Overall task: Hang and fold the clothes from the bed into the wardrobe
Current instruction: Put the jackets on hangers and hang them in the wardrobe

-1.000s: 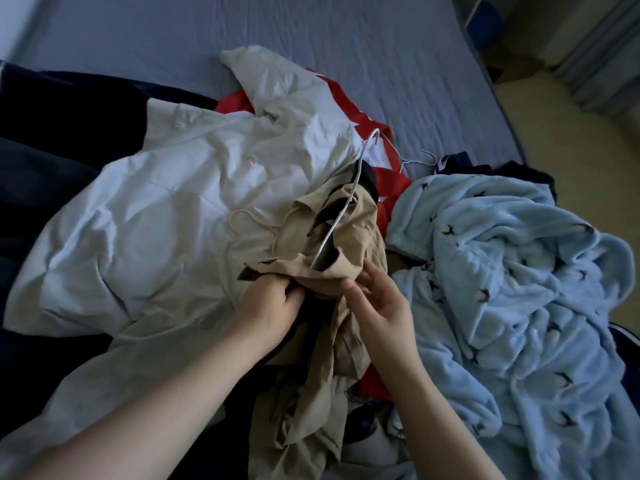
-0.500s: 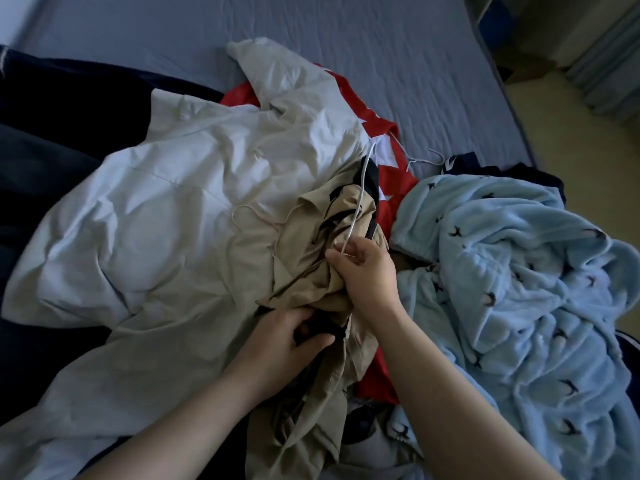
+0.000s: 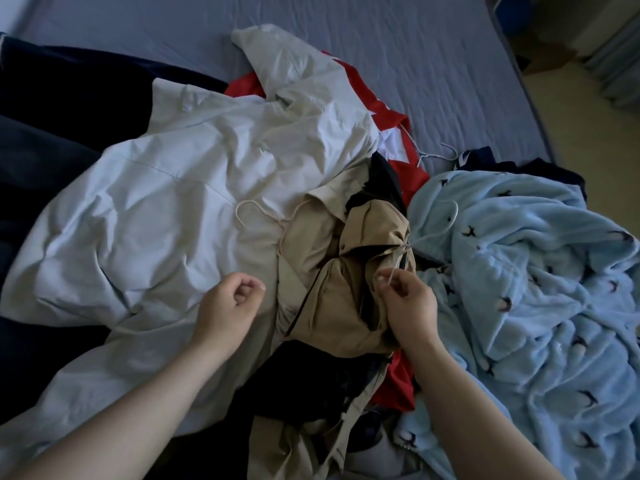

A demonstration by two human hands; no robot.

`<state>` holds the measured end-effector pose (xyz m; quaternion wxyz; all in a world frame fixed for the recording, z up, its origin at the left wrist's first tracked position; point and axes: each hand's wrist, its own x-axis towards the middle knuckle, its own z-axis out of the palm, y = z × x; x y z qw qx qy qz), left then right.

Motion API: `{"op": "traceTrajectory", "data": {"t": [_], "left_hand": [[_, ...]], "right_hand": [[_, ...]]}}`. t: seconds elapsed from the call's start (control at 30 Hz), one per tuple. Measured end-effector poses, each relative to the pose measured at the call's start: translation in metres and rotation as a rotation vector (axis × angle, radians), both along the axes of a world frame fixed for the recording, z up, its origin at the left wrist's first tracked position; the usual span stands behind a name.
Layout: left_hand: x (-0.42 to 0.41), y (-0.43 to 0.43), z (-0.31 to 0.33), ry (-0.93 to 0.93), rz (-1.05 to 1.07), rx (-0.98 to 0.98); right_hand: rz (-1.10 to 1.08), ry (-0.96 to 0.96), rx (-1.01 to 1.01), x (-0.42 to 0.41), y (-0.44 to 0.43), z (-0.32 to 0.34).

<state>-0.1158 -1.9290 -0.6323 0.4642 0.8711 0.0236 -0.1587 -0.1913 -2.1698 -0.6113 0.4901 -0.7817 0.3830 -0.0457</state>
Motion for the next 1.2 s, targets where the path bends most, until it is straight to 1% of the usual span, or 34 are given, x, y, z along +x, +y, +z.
{"op": "traceTrajectory", "data": {"t": [0.1,0.3,0.43,0.47,0.57,0.7,0.8,0.87,0.93,1.07,1.2], "left_hand": [[0.012,-0.014,-0.022,0.006,-0.007,0.105],[0.039,-0.049,-0.049,0.051,-0.002,0.102],[0.054,-0.060,-0.070,0.166,-0.035,0.137],[0.055,-0.063,-0.075,0.189,-0.029,0.111],[0.056,-0.069,-0.084,0.239,0.065,-0.047],[0.055,-0.081,-0.086,0.220,0.097,-0.089],[0.048,-0.092,-0.074,0.148,0.042,-0.018],[0.040,-0.094,-0.062,0.102,-0.018,-0.009],[0.033,-0.092,-0.047,0.053,-0.055,-0.024],[0.025,-0.087,0.000,-0.061,-0.053,-0.077],[0.026,-0.074,0.047,-0.133,-0.085,-0.119]], "right_hand": [[0.006,-0.034,-0.021,-0.003,-0.002,-0.002],[-0.008,-0.059,-0.011,-0.006,-0.013,-0.014],[-0.001,-0.086,0.008,-0.010,-0.016,-0.022],[-0.004,-0.094,0.014,-0.011,-0.017,-0.024],[0.001,-0.103,0.033,-0.013,-0.017,-0.030],[-0.009,-0.081,0.042,-0.017,-0.020,-0.034],[-0.052,-0.061,0.076,-0.021,-0.023,-0.032],[-0.077,-0.056,0.089,-0.023,-0.023,-0.026],[-0.095,-0.051,0.101,-0.024,-0.023,-0.018],[-0.111,-0.057,0.107,-0.029,-0.026,0.011],[-0.076,-0.077,0.078,-0.031,-0.018,0.049]]}}
